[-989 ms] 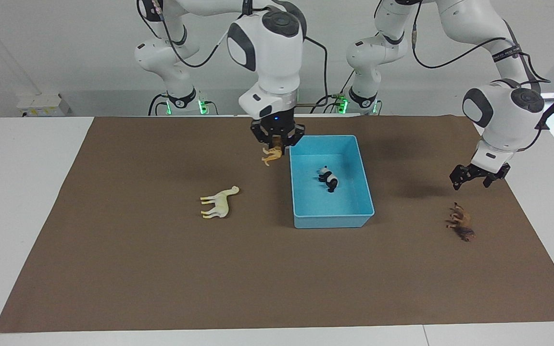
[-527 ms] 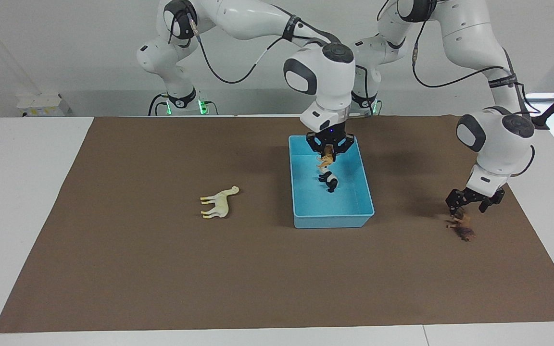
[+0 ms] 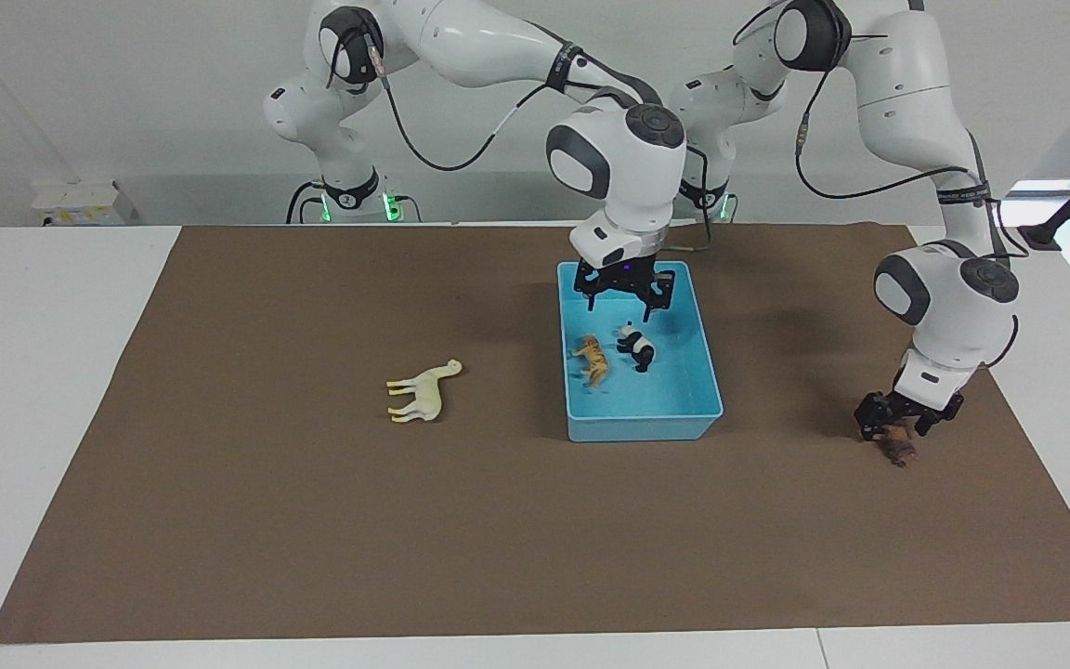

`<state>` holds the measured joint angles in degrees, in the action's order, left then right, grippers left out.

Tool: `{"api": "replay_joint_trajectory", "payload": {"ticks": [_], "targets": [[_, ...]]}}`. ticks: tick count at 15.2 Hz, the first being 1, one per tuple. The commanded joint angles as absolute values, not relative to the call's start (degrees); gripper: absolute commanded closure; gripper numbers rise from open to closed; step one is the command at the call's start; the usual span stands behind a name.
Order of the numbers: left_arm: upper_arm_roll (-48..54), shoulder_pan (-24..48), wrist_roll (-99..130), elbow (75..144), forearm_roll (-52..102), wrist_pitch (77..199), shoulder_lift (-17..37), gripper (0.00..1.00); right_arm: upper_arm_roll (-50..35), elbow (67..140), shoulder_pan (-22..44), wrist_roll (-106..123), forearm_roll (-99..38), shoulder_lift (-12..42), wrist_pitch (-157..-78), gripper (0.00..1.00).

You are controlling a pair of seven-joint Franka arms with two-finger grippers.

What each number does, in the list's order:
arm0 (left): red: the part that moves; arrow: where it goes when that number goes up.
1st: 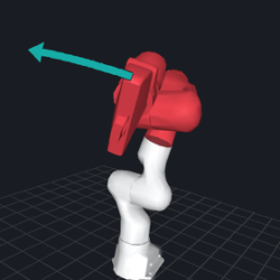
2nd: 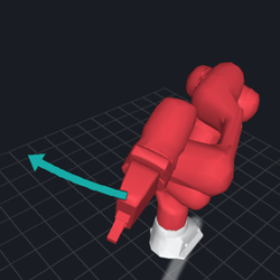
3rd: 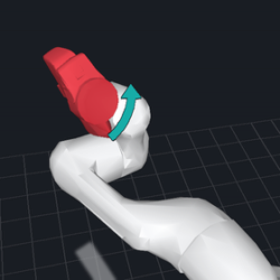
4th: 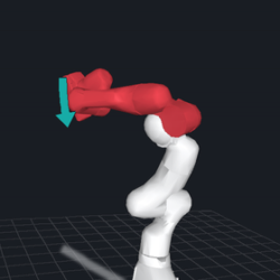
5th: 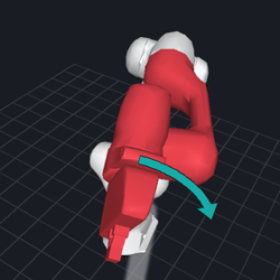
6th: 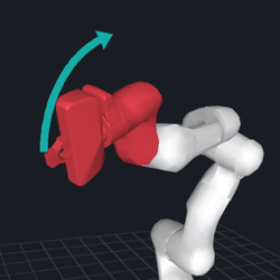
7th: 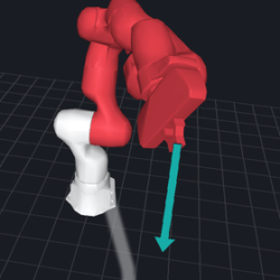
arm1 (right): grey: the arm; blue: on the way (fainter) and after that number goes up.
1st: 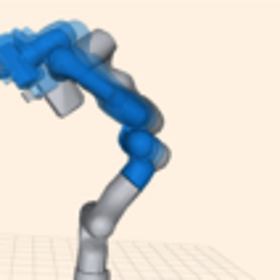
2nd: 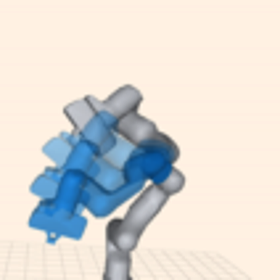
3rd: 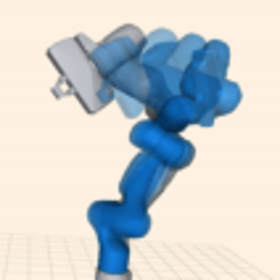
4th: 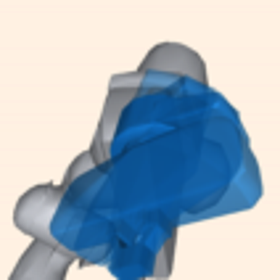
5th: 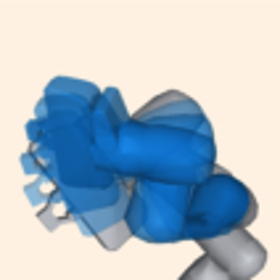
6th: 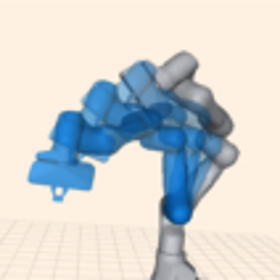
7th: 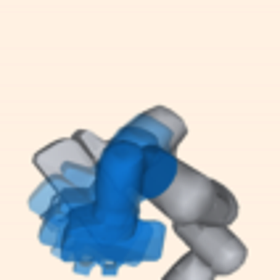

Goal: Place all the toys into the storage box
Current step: 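Box the tiger with the right gripper while the left gripper grasps the horse, then box the horse with the left gripper while the right gripper reaches the llama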

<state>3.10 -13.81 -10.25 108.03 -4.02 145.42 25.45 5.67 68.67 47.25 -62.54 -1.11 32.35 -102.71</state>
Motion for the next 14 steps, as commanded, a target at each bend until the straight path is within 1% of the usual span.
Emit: {"api": "replay_joint_trajectory", "payload": {"ticks": [1,2,3,4,5,7,8,10,11,12,14], "targets": [[2.9,-13.6,-7.0,108.1,-3.5,146.3,25.8,0.56,6.1,70.1,40.8,-54.4,-1.7,25.9,-97.9,0.00],[2.9,-13.4,-5.2,108.0,-3.4,146.2,25.8,0.83,6.2,70.5,38.6,-50.5,-1.6,25.1,-95.2,0.00],[2.9,-13.2,-3.4,108.0,-3.4,145.9,25.8,0.94,6.3,71.0,37.1,-48.0,-1.4,24.8,-94.1,0.00],[2.9,-13.1,-2.7,107.8,-3.4,145.7,25.8,1.00,6.3,72.9,36.0,-46.5,-0.4,24.0,-94.5,0.00],[2.9,-13.1,-2.7,107.3,-3.4,144.6,25.8,1.00,6.3,76.7,34.5,-44.7,0.4,22.5,-95.6,0.00],[2.9,-12.4,-1.2,103.5,-2.3,138.7,25.9,1.00,6.2,87.5,30.9,-38.0,0.4,18.7,-103.7,0.00],[2.9,-11.4,0.9,100.7,-2.3,134.4,25.9,1.00,6.2,94.2,29.3,-35.5,0.4,16.3,-109.4,0.00],[2.9,-8.9,6.2,97.1,-2.3,126.7,24.8,1.00,6.2,108.0,27.2,-30.5,0.4,12.3,-123.7,0.00],[3.2,-8.2,9.0,95.7,-2.1,122.4,23.2,1.00,6.2,112.4,26.2,-28.3,0.4,11.5,-128.1,0.00],[3.3,-7.7,11.1,95.0,-1.4,118.2,21.3,1.00,6.2,114.1,25.2,-26.7,0.4,11.8,-129.6,0.00],[3.3,-5.5,15.5,95.3,2.5,111.8,16.5,1.00,6.2,114.4,24.8,-25.5,0.4,13.6,-131.1,0.00]]}}
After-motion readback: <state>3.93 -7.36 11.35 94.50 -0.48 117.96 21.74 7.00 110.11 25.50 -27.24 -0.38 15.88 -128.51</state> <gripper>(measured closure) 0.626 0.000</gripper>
